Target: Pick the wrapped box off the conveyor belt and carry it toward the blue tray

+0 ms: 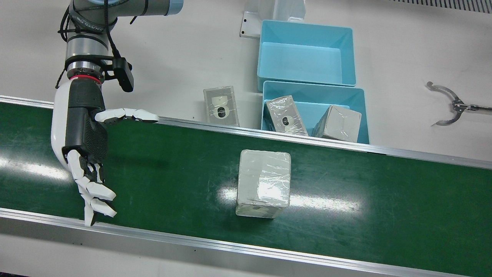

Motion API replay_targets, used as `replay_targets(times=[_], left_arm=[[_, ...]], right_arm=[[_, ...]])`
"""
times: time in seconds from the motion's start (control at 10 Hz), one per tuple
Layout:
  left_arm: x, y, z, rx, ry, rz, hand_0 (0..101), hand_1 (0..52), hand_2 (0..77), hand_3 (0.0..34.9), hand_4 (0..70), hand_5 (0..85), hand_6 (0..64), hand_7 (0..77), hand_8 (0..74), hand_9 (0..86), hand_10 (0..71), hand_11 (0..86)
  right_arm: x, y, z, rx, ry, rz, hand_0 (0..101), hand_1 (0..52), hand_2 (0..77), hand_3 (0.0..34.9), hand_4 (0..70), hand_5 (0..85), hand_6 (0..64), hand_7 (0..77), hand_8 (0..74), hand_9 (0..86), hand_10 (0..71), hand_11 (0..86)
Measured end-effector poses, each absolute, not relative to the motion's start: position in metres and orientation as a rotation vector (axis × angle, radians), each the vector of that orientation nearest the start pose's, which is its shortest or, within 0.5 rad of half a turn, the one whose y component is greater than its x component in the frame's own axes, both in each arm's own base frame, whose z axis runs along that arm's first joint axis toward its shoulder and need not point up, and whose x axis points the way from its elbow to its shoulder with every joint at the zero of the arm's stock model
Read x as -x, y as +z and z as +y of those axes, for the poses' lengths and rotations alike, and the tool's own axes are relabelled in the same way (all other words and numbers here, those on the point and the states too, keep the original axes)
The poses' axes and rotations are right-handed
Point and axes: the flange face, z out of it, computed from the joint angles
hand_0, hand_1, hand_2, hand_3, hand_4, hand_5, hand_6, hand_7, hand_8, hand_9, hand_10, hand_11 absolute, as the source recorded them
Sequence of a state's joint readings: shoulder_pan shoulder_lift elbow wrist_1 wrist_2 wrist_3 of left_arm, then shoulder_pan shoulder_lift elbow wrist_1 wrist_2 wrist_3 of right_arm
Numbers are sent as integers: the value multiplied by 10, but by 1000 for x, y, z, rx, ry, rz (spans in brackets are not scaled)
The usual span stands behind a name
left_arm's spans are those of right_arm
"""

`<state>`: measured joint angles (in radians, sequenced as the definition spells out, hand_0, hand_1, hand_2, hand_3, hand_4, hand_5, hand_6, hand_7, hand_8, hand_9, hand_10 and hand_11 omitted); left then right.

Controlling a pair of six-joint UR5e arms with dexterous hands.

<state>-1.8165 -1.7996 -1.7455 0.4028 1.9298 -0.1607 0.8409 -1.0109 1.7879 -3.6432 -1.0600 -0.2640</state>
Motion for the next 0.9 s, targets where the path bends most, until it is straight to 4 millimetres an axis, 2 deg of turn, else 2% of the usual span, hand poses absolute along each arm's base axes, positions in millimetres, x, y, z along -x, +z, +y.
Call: replay_targets(times=[0.1, 0.4, 0.9], left_arm=[[229, 522, -510, 306, -2244, 2225, 0, 0, 11, 0, 0, 5, 0, 5, 5, 0, 0, 0], [229, 522, -510, 306, -2244, 2225, 0, 0, 5, 0, 5, 5, 0, 5, 5, 0, 5, 0], [229, 522, -510, 306, -2244, 2225, 0, 0, 11, 0, 0, 5, 0, 5, 5, 0, 5, 0]], right_arm=[[277, 321, -580, -102, -2053, 2641, 447, 131, 164, 303, 131, 235, 0, 229, 0, 27, 44, 65], [282, 326, -581, -104, -2072, 2637, 456, 131, 175, 301, 125, 229, 0, 229, 0, 27, 44, 65], [286, 323, -581, -114, -2068, 2641, 454, 131, 180, 302, 131, 240, 0, 229, 0, 27, 38, 71]])
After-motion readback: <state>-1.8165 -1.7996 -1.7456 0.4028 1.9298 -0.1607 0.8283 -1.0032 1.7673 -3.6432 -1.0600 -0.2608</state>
